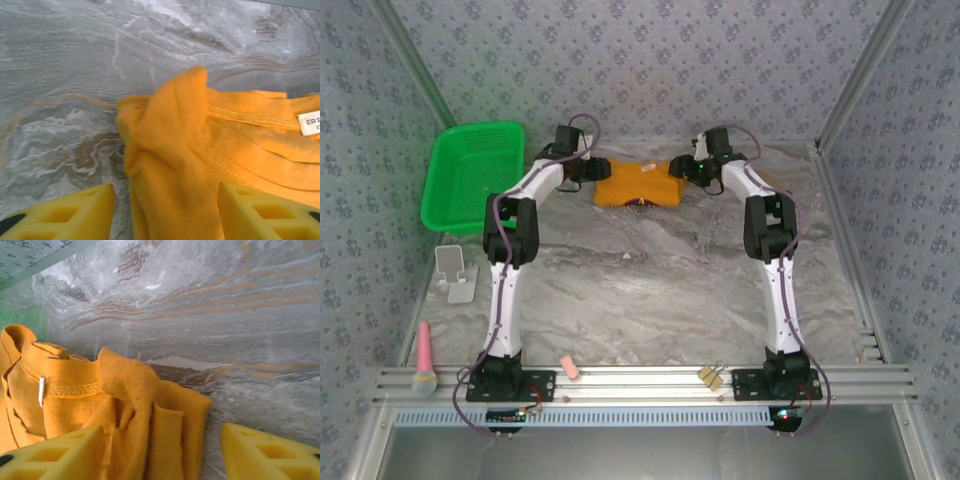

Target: Fold the inside-out t-shirt

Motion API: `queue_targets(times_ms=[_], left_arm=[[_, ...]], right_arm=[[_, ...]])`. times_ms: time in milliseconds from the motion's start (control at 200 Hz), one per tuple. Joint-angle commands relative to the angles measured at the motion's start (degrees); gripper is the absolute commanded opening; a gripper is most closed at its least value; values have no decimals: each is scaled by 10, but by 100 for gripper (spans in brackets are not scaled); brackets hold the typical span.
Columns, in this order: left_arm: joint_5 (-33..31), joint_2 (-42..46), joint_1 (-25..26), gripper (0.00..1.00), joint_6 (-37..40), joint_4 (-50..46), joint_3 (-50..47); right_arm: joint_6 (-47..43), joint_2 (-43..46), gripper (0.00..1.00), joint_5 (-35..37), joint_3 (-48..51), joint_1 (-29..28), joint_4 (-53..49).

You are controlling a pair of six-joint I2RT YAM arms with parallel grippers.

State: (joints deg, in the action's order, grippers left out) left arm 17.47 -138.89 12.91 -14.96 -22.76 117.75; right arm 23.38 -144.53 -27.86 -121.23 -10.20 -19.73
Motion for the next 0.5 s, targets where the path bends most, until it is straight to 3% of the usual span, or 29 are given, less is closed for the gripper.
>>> queue_targets(times_ms=[0, 95, 120, 130, 150, 325, 420, 495], left_arm=[[-49, 104, -10, 57, 23, -12, 3], [-68, 191, -9, 62, 34, -12, -38], [-72, 217, -8, 79, 39, -14, -51], [-74, 227, -8, 93, 42, -15, -55], [-78, 247, -7, 99, 49, -18, -71], [-159, 473, 6, 100, 80, 45, -294], [-177, 582, 9, 100, 82, 77, -423], [-234, 655, 12, 100, 69, 101, -531]], right_arm=[[-2, 86, 99, 27, 24, 11, -13], [-30, 178, 100, 68, 100, 11, -4], [-39, 205, 100, 75, 124, 12, 3], [-42, 213, 100, 78, 135, 12, 6], [-50, 238, 100, 84, 156, 12, 10], [-84, 466, 100, 161, 383, 5, 97], [-108, 593, 100, 242, 530, -6, 141], [-116, 684, 100, 335, 640, -11, 165]])
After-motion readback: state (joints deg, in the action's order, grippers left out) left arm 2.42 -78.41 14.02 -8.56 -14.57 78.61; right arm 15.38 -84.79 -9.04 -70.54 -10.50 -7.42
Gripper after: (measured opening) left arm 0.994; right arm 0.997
